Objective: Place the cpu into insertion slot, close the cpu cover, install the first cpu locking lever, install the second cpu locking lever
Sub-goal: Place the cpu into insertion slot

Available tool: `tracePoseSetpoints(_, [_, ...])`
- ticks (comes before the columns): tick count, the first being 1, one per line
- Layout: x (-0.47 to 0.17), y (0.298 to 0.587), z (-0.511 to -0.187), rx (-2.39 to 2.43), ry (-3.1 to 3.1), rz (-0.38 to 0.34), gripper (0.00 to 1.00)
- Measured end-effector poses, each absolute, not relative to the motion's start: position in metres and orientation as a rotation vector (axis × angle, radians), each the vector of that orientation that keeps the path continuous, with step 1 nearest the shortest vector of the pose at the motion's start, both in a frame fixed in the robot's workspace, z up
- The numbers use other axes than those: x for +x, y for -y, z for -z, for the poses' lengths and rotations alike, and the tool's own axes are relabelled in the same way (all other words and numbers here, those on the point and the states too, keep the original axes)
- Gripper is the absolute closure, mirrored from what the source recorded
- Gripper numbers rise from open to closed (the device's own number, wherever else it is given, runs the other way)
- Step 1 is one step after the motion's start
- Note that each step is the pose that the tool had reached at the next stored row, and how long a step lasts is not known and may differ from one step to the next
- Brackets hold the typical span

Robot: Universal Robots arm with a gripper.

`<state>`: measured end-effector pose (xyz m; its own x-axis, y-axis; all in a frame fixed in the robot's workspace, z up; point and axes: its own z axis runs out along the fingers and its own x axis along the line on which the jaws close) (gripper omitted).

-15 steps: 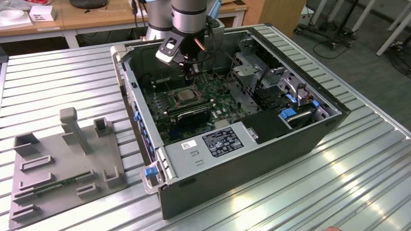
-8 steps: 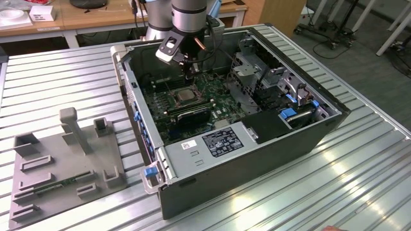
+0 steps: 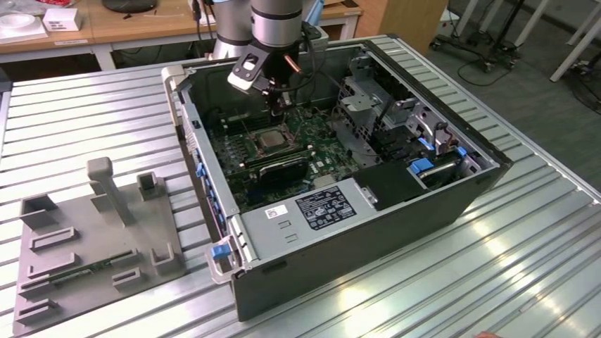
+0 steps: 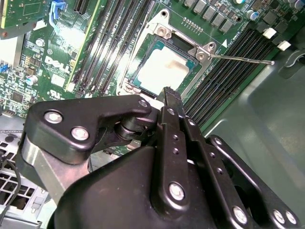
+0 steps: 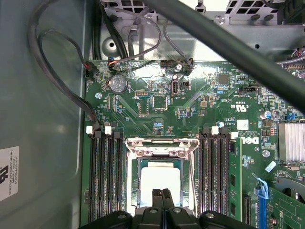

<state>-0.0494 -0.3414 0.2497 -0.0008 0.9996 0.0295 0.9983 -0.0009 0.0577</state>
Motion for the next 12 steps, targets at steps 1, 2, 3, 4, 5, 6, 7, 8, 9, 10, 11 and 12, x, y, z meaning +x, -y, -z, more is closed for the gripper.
tracePoseSetpoints(1, [-0.0494, 0.3414, -0.2497, 2.206, -2.206, -0.096, 0.89])
tracePoseSetpoints(2, [-0.0494, 0.3414, -0.2496, 2.206, -2.206, -0.096, 0.89])
tracePoseSetpoints(3, [-0.0494, 0.3414, -0.2489, 2.206, -2.206, -0.096, 0.89])
tracePoseSetpoints(4, [-0.0494, 0.3414, -0.2478, 2.206, -2.206, -0.096, 0.89])
tracePoseSetpoints(5, [-0.0494, 0.3414, -0.2465, 2.206, -2.206, -0.096, 0.89])
tracePoseSetpoints(6, [-0.0494, 0.3414, -0.2452, 2.206, -2.206, -0.096, 0.89])
tracePoseSetpoints(7, [-0.0494, 0.3414, -0.2441, 2.206, -2.206, -0.096, 0.89])
tracePoseSetpoints(8, [-0.0494, 0.3414, -0.244, 2.206, -2.206, -0.095, 0.89])
tracePoseSetpoints(9, [-0.0494, 0.3415, -0.244, 2.206, -2.206, -0.095, 0.89])
tracePoseSetpoints(10, [-0.0494, 0.3414, -0.244, 2.206, -2.206, -0.095, 0.89])
tracePoseSetpoints(11, [-0.0494, 0.3415, -0.244, 2.206, -2.206, -0.095, 0.89])
tracePoseSetpoints(12, [-0.0495, 0.3417, -0.2439, 2.206, -2.206, -0.095, 0.89])
